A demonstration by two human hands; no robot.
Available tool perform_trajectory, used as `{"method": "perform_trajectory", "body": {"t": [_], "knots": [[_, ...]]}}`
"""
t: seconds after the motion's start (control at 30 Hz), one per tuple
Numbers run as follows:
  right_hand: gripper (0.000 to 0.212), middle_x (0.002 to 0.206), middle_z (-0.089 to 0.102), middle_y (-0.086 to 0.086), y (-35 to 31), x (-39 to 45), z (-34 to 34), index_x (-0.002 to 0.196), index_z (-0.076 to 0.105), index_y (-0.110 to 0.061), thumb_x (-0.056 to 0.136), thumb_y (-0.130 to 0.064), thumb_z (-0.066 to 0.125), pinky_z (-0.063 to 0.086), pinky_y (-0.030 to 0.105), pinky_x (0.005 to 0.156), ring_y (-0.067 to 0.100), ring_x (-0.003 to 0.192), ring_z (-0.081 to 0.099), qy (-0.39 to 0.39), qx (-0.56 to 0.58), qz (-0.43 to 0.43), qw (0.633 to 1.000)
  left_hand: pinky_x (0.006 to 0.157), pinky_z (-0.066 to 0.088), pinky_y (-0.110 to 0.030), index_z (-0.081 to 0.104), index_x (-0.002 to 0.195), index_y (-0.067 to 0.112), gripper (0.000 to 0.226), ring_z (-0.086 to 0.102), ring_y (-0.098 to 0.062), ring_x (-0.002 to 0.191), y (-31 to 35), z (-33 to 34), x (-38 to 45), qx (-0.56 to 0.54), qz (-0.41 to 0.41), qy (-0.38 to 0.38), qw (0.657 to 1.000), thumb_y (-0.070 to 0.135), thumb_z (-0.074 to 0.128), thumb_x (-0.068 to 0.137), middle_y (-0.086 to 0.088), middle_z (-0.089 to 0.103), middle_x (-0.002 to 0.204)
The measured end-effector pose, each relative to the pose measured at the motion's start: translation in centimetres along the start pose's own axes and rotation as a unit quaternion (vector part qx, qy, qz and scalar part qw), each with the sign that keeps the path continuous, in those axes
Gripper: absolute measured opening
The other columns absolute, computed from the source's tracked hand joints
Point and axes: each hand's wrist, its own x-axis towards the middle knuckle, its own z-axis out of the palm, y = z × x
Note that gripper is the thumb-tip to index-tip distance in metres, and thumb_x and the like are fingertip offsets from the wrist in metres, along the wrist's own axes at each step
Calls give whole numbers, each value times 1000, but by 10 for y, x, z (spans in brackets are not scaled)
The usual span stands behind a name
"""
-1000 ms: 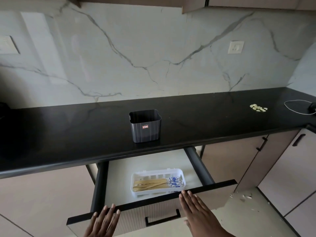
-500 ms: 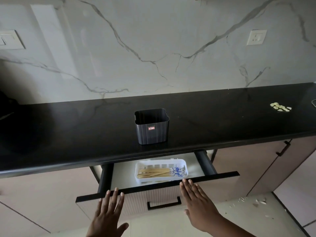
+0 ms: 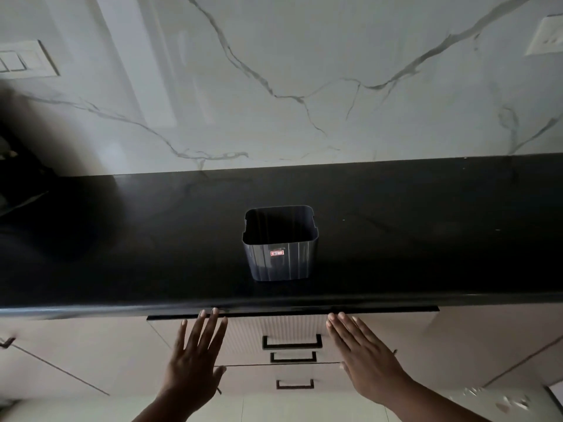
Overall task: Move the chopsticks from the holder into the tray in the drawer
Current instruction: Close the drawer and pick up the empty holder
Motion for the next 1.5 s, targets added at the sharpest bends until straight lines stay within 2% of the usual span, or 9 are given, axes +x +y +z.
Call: {"method": "perform_trajectory", "body": {"t": [0.17,0.37,0.53,0.77,0.93,1.07,1.23,1.4,1.5], "knots": [[82,145,47,9,16,10,3,134,54,-9,63,-39,83,11,41,110,25,133,45,1,14,-45,999,110,20,-58,27,147,13,122,26,-37,139,2,8,12,6,-17,-39,999,50,87,48,-18,19,157],[75,119,70,-3,15,22,-11,114,73,-18,44,-41,87,20,29,106,12,108,67,39,72,-83,993,113,12,-58,26,148,17,69,8,-31,147,12,-2,15,9,-21,-52,998,55,6,93,-14,-2,162],[27,98,74,-18,20,51,-63,112,69,-35,86,-38,62,57,17,72,-4,90,67,125,328,22,936,119,0,-42,30,148,23,67,2,-17,149,21,-45,55,-162,-98,57,980,61,30,93,-5,13,161],[39,128,54,-10,35,140,-110,132,51,-25,96,-40,49,42,27,103,9,123,50,105,676,272,676,116,22,-37,33,145,34,68,28,-9,140,12,-103,154,-691,-313,109,642,64,38,84,6,30,155],[70,145,35,-18,24,181,-109,149,31,-29,88,-62,37,17,36,120,3,139,26,52,756,267,595,102,44,-49,60,125,24,59,61,-25,116,14,-97,203,-809,-260,6,527,65,44,87,-8,65,126],[60,152,36,-9,30,224,-97,148,35,-24,96,-54,38,18,35,119,6,139,30,89,761,299,569,105,43,-46,58,125,34,37,61,-21,116,1,-87,242,-808,-253,13,532,50,43,95,-4,63,127],[46,145,48,-5,53,290,-82,140,48,-24,99,-45,41,27,41,117,15,134,42,91,735,347,576,115,20,-28,30,150,22,53,30,-15,141,-44,-63,304,-717,-227,-11,659,41,38,101,1,34,154],[49,154,35,-6,72,353,-82,147,33,-36,100,-50,32,27,47,116,18,140,34,43,693,379,612,119,8,-48,14,154,24,55,5,-33,148,-92,-37,380,-553,-202,-80,805,42,25,103,-8,19,160],[50,156,32,-5,79,375,-85,148,30,-39,99,-51,27,27,47,115,20,140,33,15,661,400,635,118,9,-50,12,154,26,55,9,-33,148,-105,-26,406,-510,-204,-98,830,44,22,103,-7,22,160]]}}
